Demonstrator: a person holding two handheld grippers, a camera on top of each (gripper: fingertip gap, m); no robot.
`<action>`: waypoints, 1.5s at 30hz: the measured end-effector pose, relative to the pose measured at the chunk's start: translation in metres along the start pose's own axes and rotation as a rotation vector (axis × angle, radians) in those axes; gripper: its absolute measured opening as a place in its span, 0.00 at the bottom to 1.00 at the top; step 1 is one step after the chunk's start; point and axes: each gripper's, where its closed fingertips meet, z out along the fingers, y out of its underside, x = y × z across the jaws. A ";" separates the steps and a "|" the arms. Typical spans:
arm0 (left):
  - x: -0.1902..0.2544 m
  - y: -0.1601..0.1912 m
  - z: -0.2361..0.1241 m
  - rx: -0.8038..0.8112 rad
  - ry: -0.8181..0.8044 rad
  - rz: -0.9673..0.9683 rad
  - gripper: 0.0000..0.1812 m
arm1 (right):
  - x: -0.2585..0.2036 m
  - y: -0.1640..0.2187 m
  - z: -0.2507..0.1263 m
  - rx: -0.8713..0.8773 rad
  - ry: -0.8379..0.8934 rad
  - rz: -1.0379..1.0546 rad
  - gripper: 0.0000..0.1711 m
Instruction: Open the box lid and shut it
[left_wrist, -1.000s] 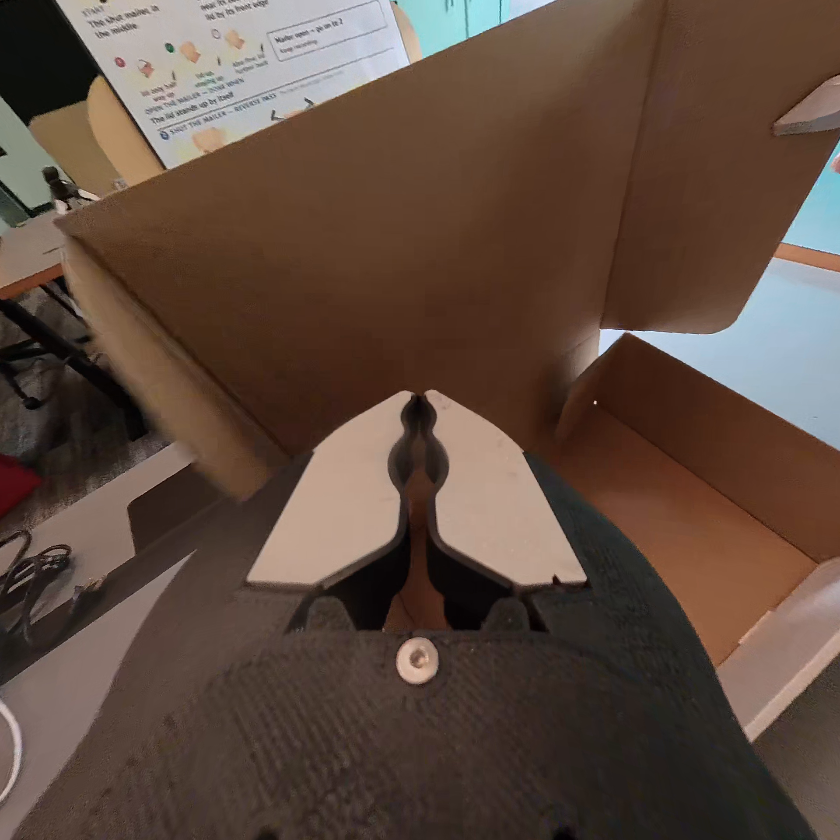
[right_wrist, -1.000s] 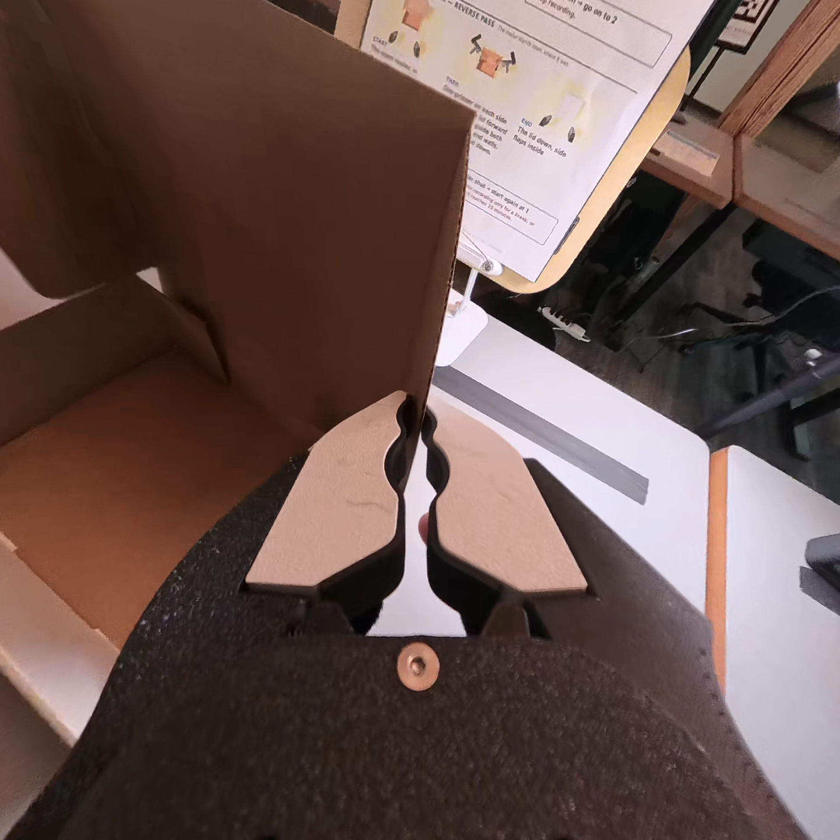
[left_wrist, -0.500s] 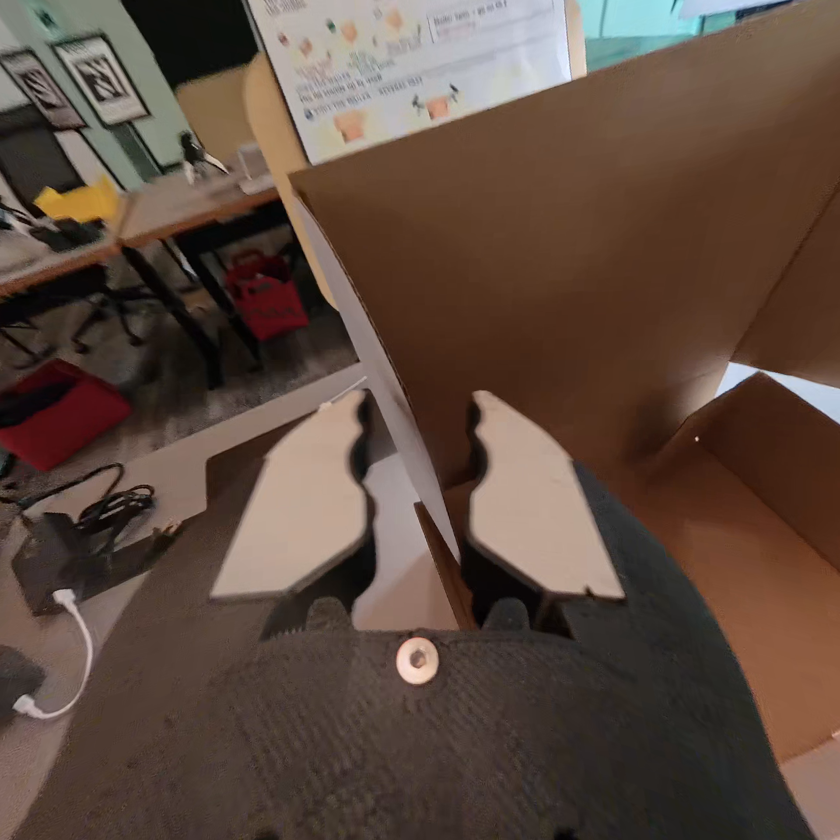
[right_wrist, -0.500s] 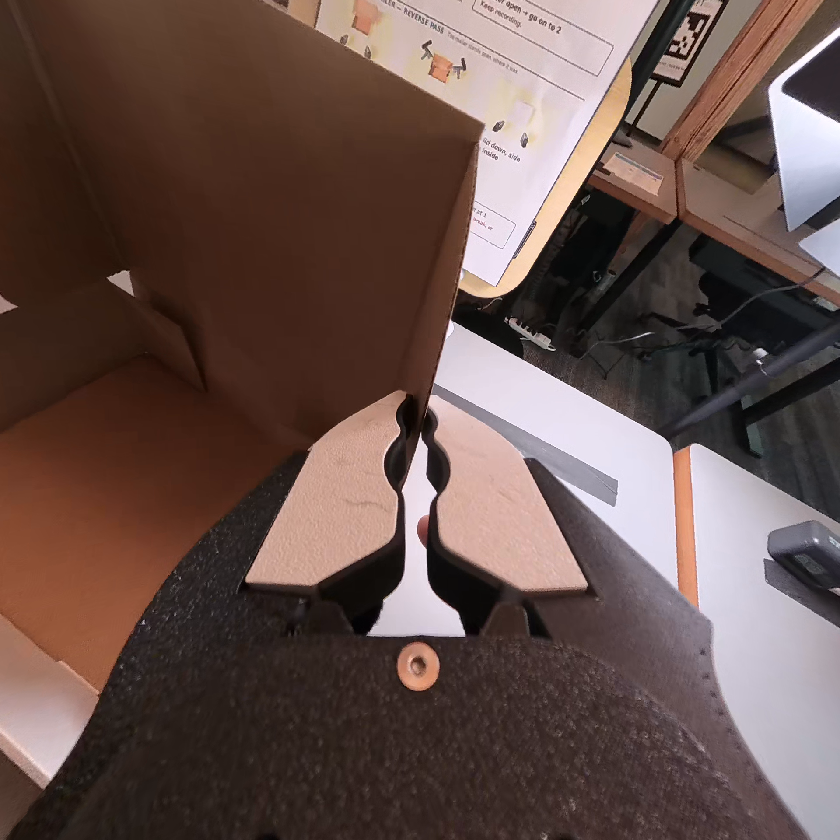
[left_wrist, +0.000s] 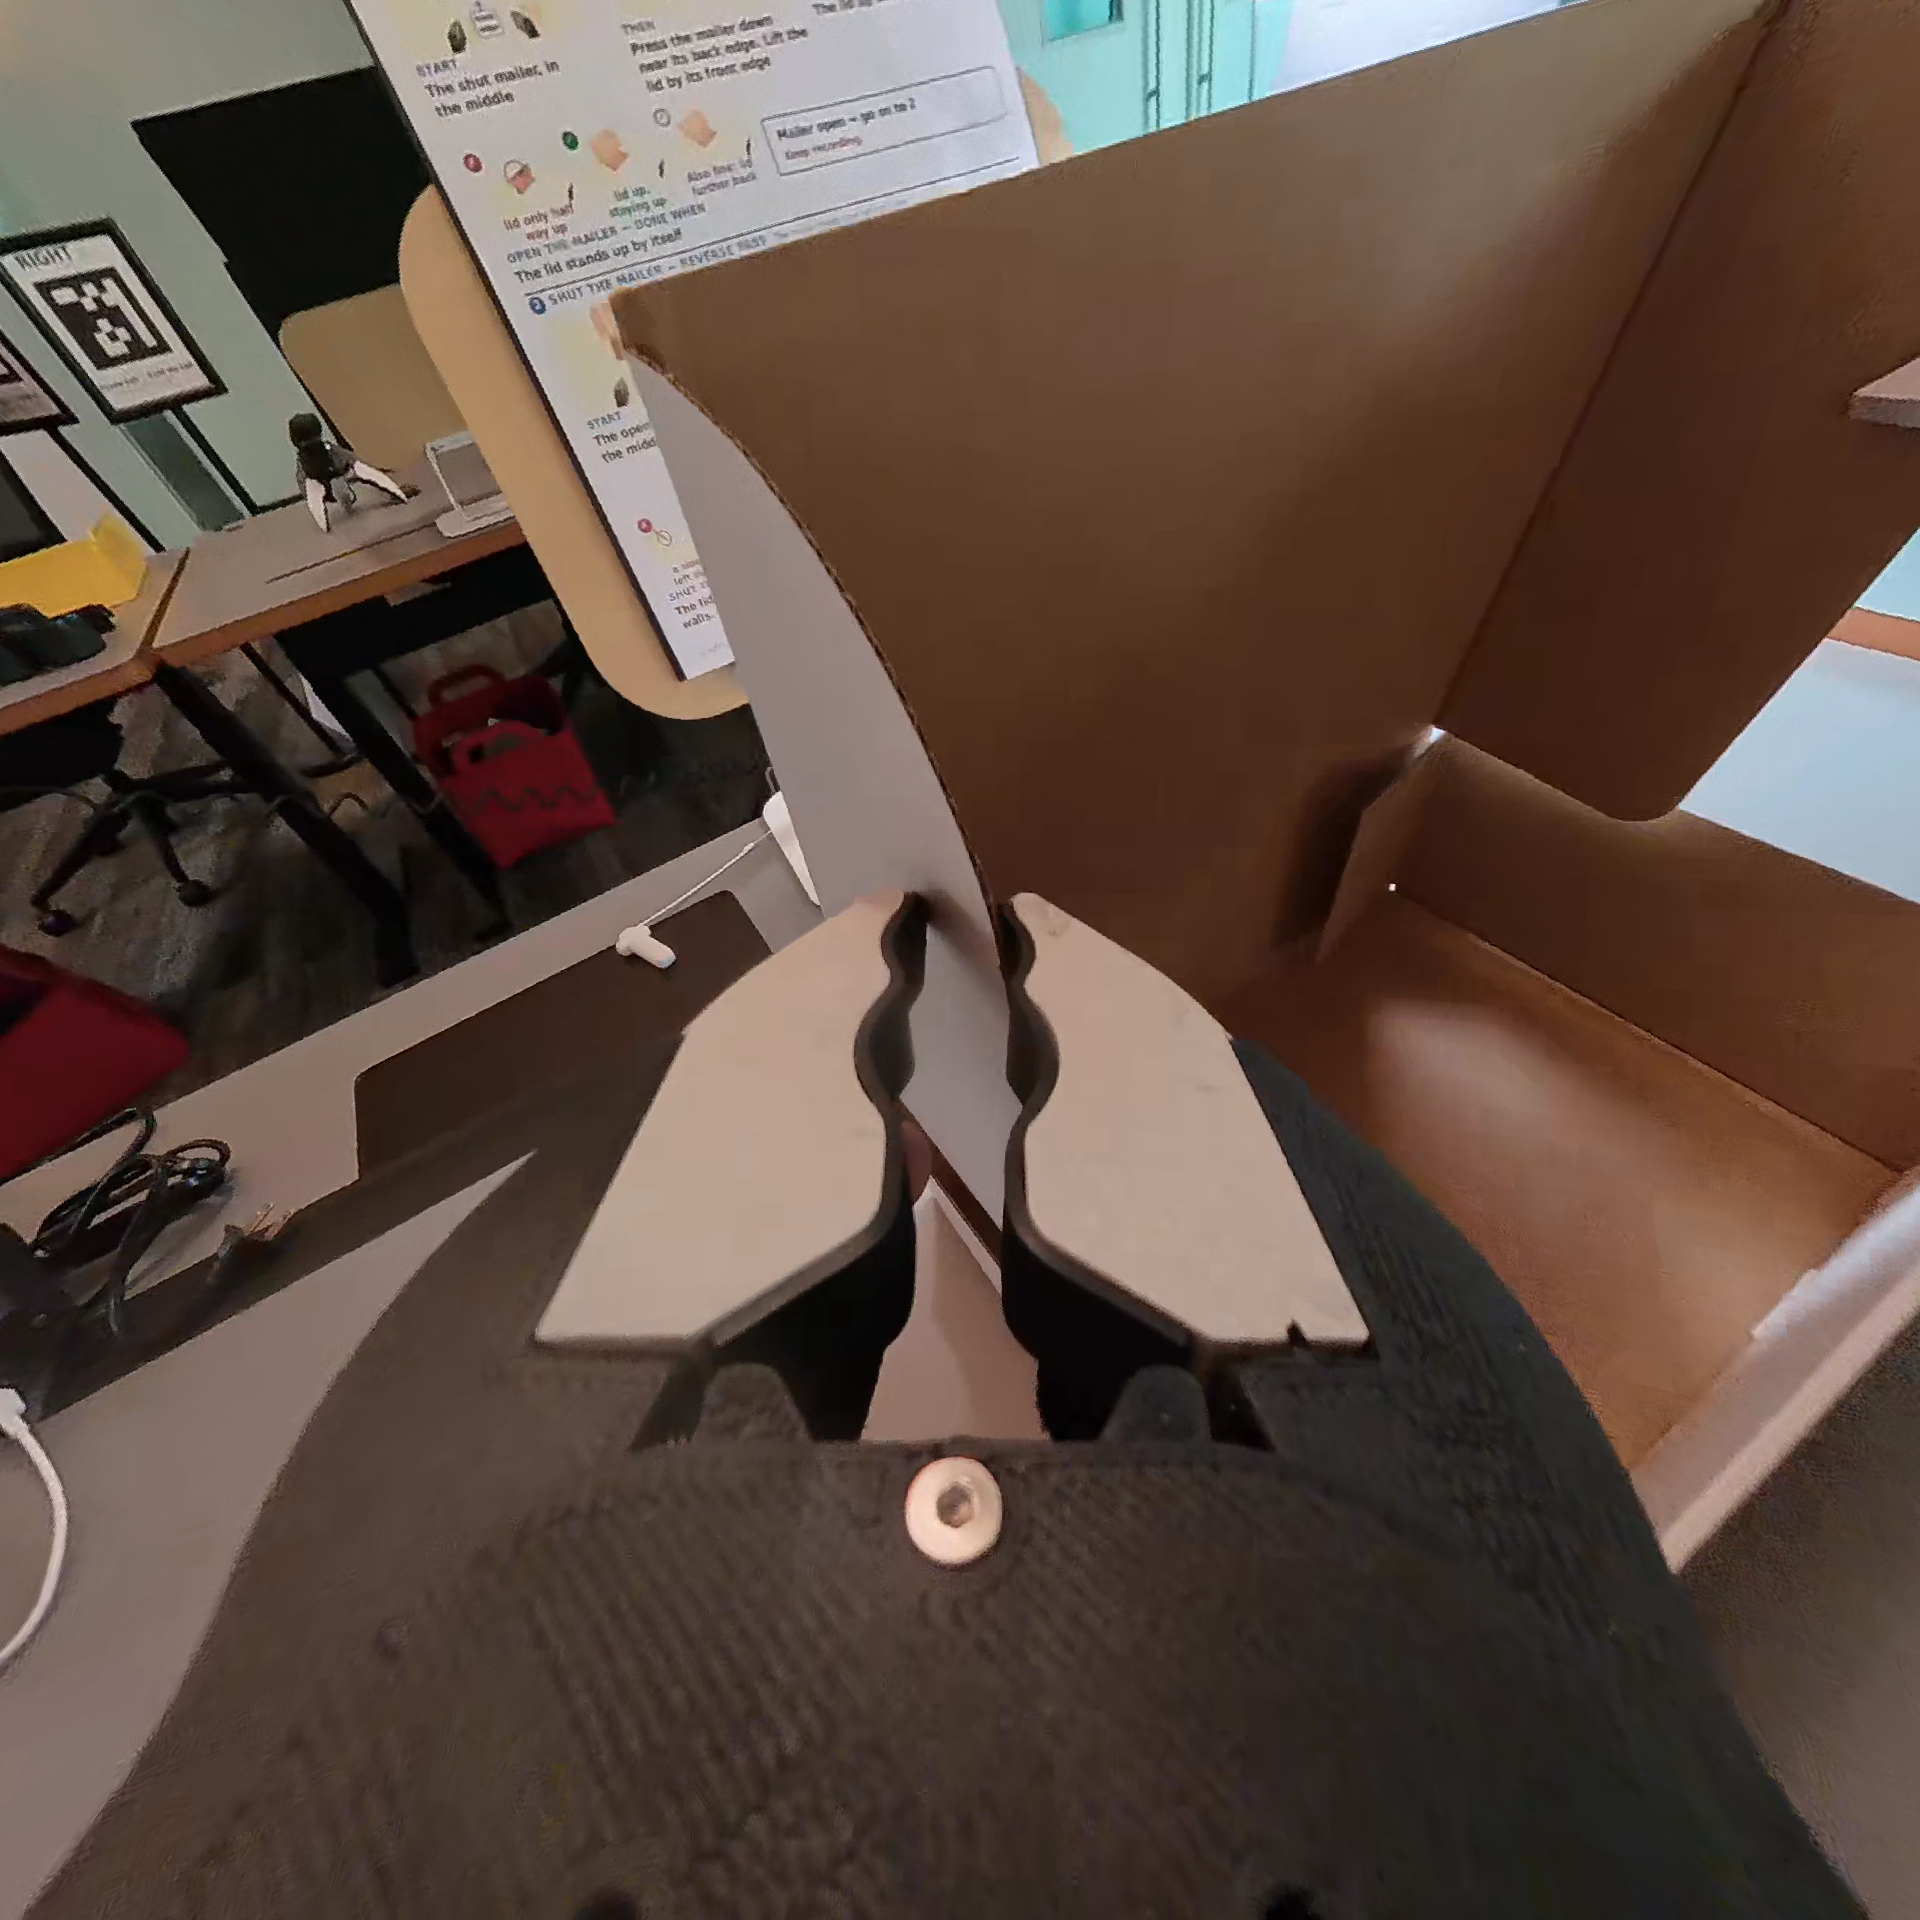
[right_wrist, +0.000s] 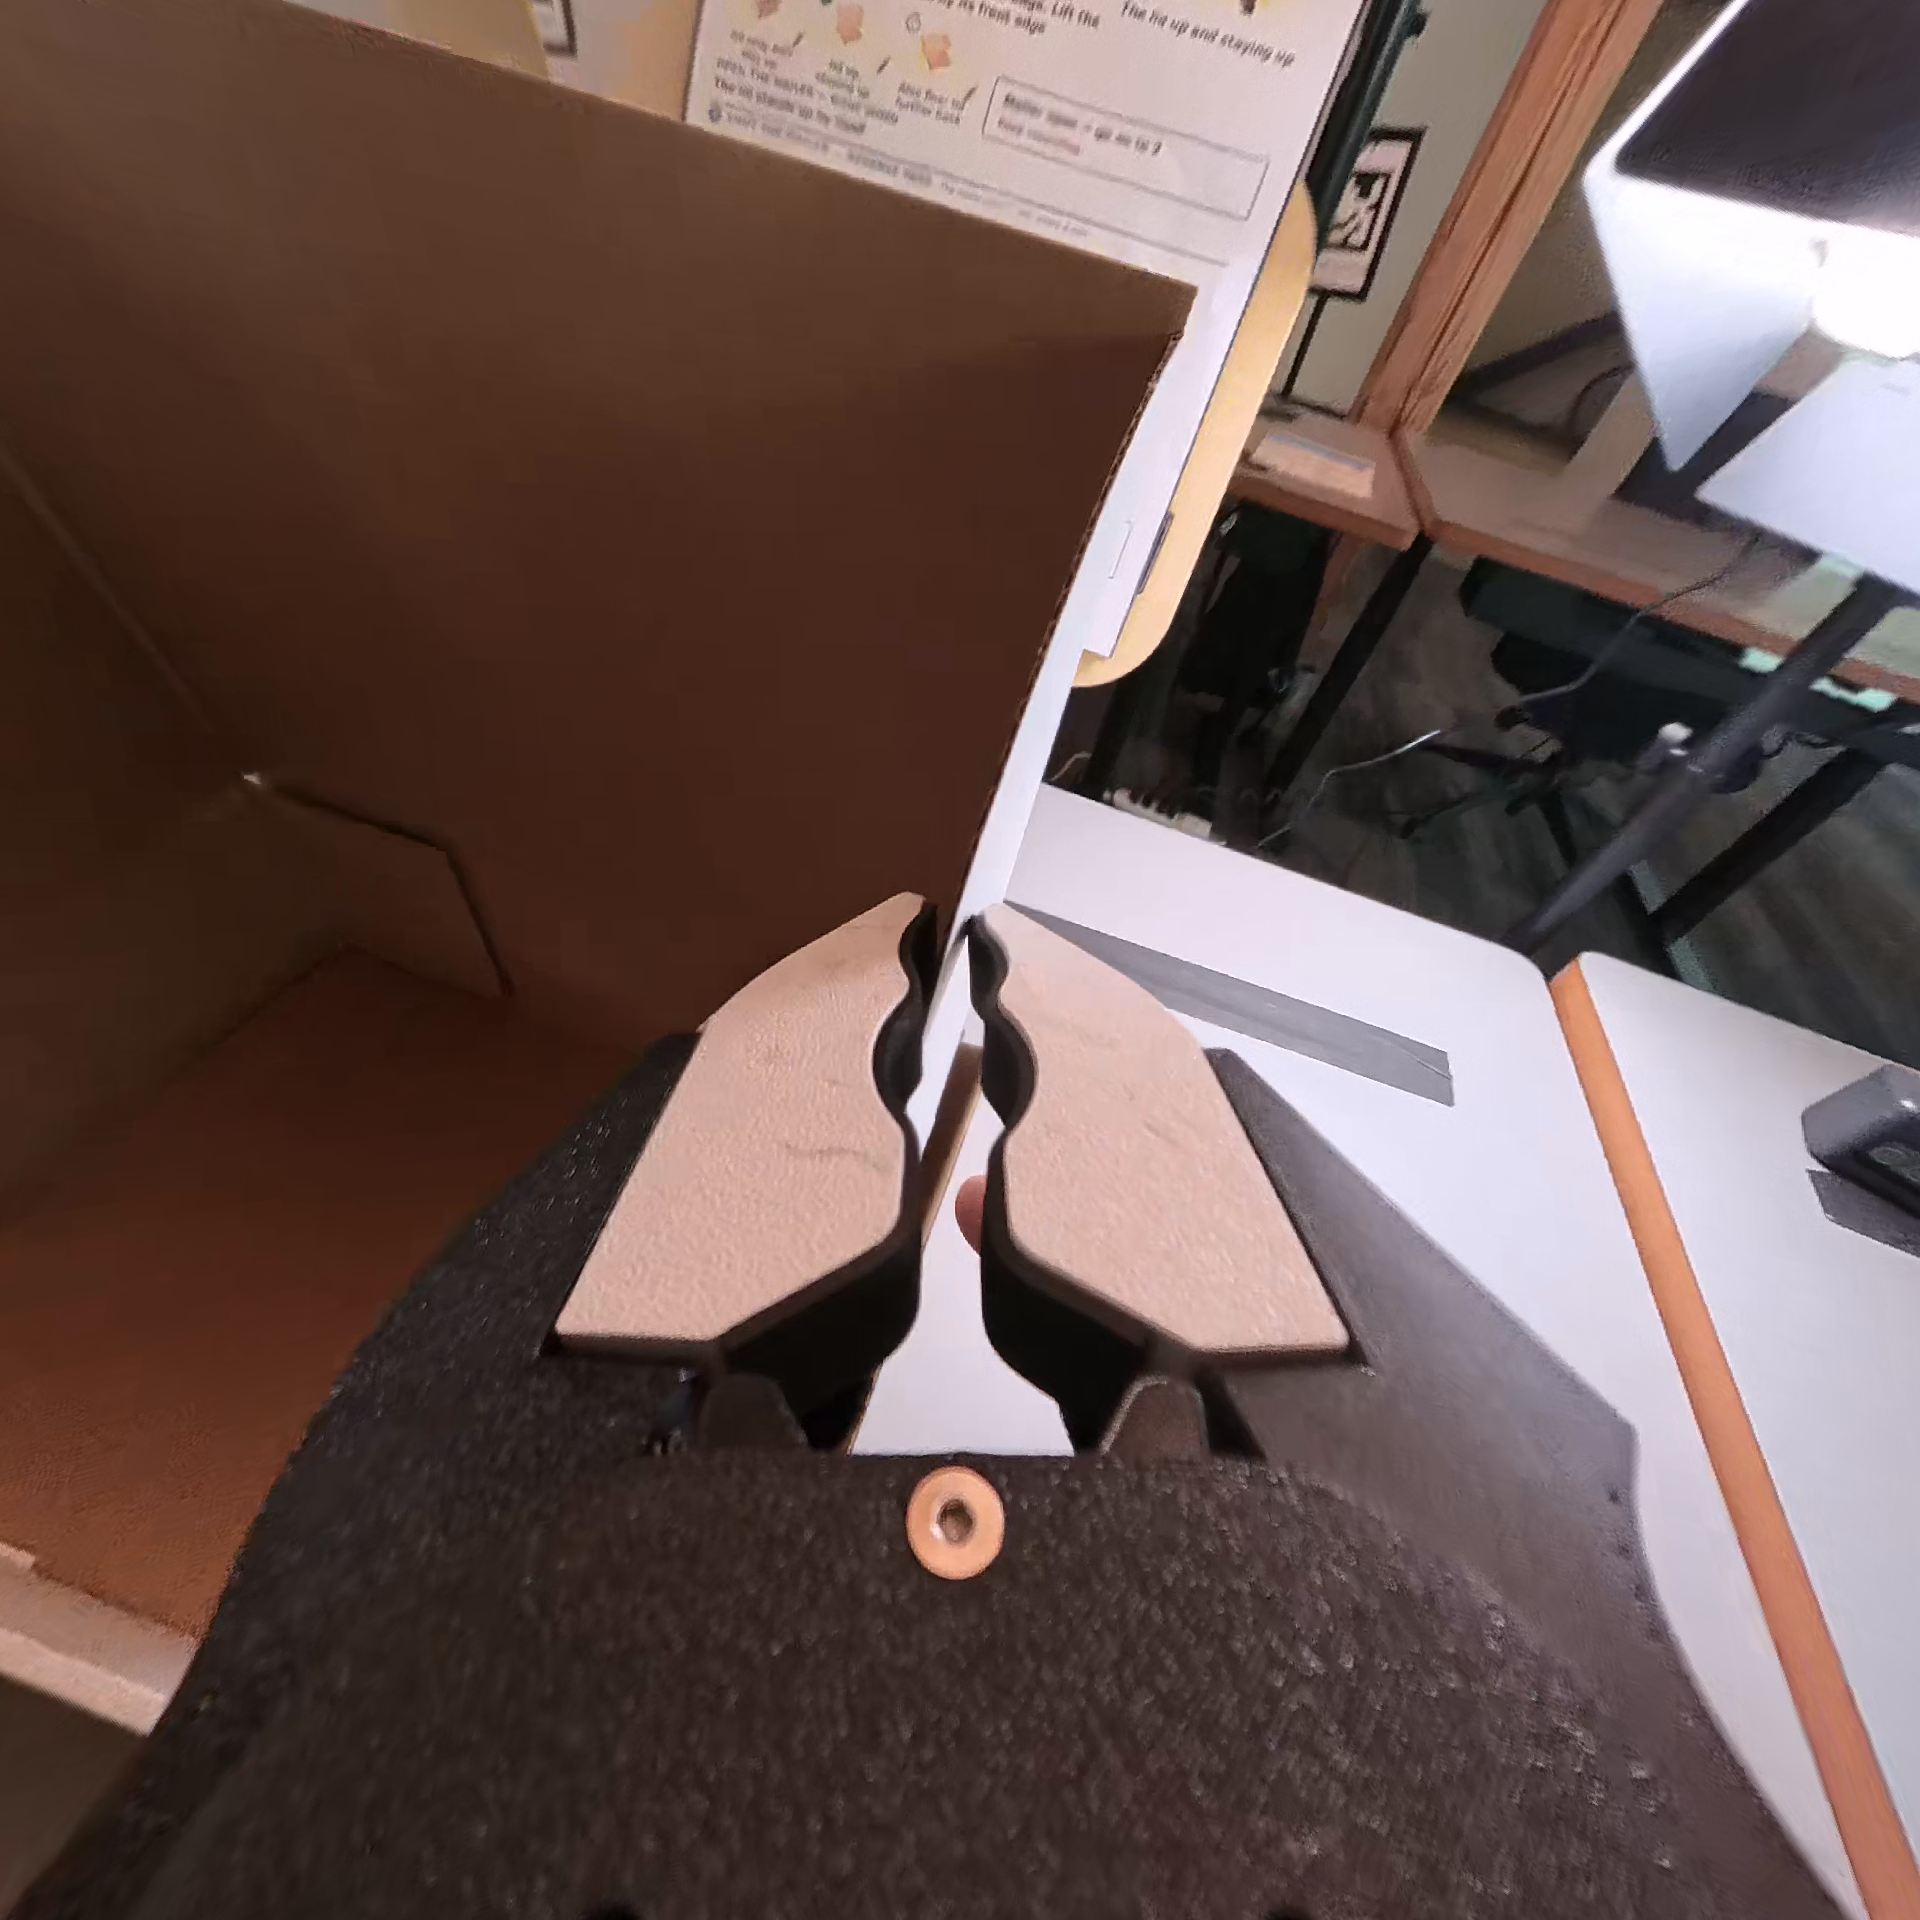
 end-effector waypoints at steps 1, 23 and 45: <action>0.005 0.005 -0.006 0.008 0.001 0.005 0.08 | -0.002 0.005 -0.006 0.020 0.010 0.002 0.03; 0.048 0.089 -0.052 0.059 0.062 -0.081 0.18 | -0.036 0.084 -0.065 0.064 -0.069 -0.045 0.06; 0.037 0.057 -0.080 0.170 0.019 -0.046 0.19 | -0.040 0.070 -0.099 0.237 -0.317 0.013 0.15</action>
